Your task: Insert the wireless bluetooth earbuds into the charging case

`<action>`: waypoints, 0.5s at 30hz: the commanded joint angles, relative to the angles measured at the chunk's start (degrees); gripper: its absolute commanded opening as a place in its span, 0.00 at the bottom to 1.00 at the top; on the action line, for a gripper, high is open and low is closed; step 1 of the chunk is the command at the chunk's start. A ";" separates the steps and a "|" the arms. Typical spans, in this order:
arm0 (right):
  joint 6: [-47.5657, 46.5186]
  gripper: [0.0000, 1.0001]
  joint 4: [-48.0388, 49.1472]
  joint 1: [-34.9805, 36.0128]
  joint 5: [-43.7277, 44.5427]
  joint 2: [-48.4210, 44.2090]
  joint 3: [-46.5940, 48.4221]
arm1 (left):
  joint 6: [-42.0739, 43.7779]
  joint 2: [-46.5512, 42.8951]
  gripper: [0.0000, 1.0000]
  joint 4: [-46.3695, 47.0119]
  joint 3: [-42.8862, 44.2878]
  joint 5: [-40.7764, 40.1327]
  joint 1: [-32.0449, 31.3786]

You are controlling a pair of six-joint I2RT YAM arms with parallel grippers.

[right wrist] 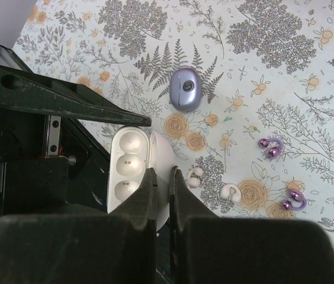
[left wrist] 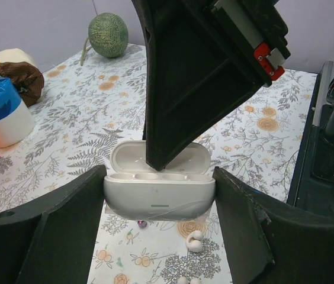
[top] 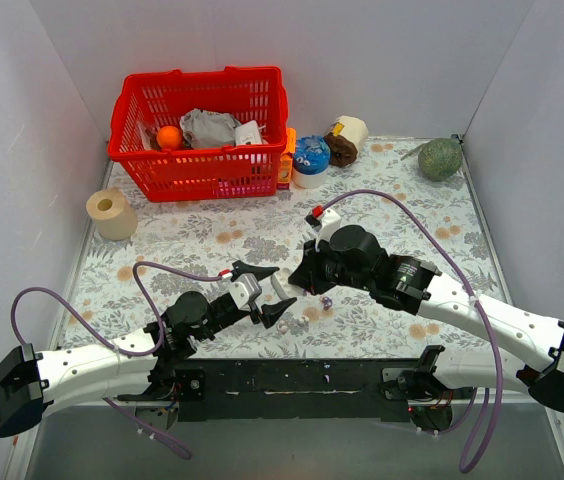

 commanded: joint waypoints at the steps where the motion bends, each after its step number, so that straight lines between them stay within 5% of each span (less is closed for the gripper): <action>1: -3.60 0.01 -1.07 -0.07 2.81 -0.57 3.42 | -2.28 -0.06 0.15 0.07 1.54 -1.97 -0.21; 7: -7.73 0.01 -4.32 -0.07 5.80 -2.33 6.41 | -4.39 0.56 0.44 -0.63 1.63 -4.26 -0.21; 9: -9.84 0.01 -5.73 -0.07 6.51 -2.69 8.16 | -5.36 0.64 0.67 -0.54 1.46 -6.54 -0.21; 10: -10.72 0.01 -6.34 -0.07 6.95 -2.86 9.04 | -6.06 0.73 0.98 -0.63 1.46 -7.42 -0.21; 15: -17.13 0.01 -9.33 -0.07 7.65 -3.30 12.82 | -8.26 0.38 0.98 -3.00 3.82 -13.30 -0.21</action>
